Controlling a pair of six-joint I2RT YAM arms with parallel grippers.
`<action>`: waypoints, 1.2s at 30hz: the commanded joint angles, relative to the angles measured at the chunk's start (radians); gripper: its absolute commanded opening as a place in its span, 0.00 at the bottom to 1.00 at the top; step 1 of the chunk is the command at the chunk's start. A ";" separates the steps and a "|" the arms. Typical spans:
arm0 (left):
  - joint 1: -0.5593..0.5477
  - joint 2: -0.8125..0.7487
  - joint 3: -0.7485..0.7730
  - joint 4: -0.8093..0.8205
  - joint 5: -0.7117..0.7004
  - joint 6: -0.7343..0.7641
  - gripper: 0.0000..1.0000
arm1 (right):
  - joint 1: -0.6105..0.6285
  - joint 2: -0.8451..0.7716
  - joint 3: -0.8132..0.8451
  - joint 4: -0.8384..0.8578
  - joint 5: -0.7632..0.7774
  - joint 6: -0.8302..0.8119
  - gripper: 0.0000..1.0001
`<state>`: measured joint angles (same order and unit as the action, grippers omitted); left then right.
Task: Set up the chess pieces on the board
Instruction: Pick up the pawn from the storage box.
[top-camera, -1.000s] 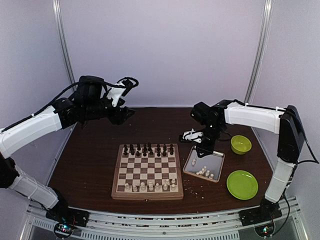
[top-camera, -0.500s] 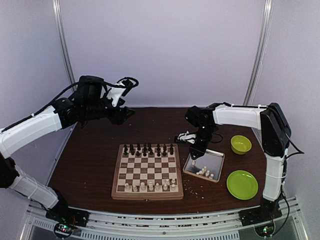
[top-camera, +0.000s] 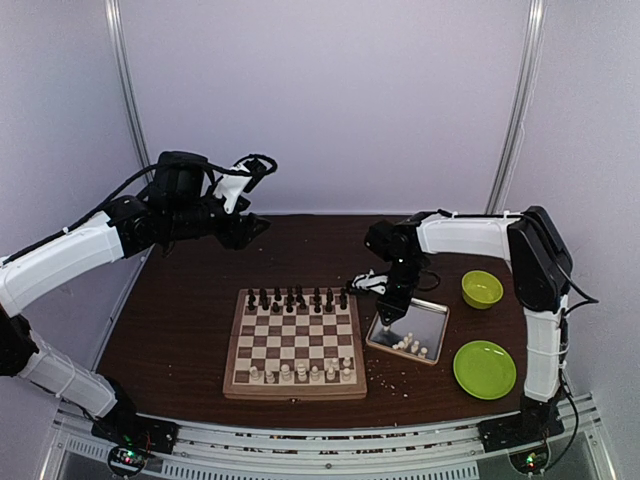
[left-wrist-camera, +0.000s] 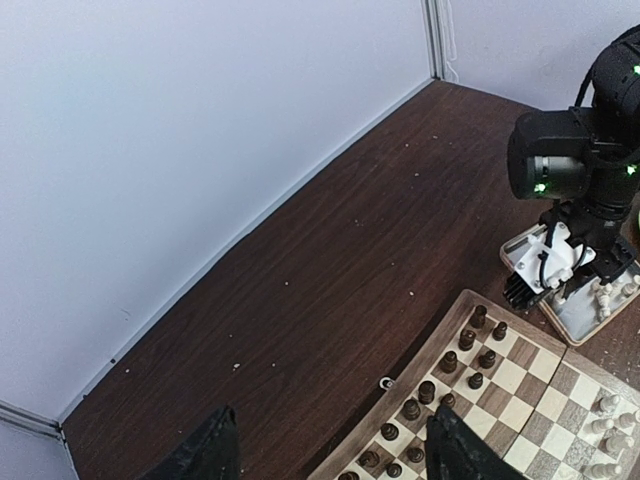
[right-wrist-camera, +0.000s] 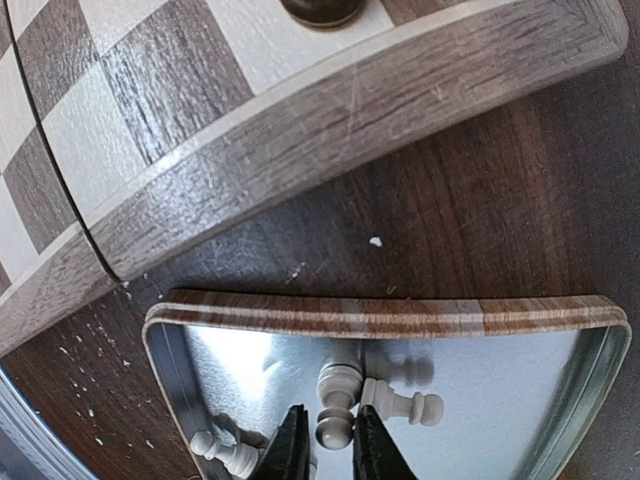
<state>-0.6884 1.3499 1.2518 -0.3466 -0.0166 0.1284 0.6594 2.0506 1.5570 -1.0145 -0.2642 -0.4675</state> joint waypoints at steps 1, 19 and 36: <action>-0.005 0.002 0.028 0.017 0.015 -0.006 0.65 | 0.013 0.011 0.013 -0.020 0.026 0.000 0.12; -0.007 0.003 0.029 0.015 0.019 -0.004 0.65 | 0.001 -0.029 0.045 -0.136 -0.258 -0.047 0.03; -0.010 0.008 0.031 0.011 0.020 -0.004 0.65 | -0.037 -0.044 0.091 -0.195 -0.366 -0.064 0.02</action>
<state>-0.6918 1.3518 1.2518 -0.3477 -0.0032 0.1284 0.6277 2.0510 1.6173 -1.1862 -0.5999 -0.5251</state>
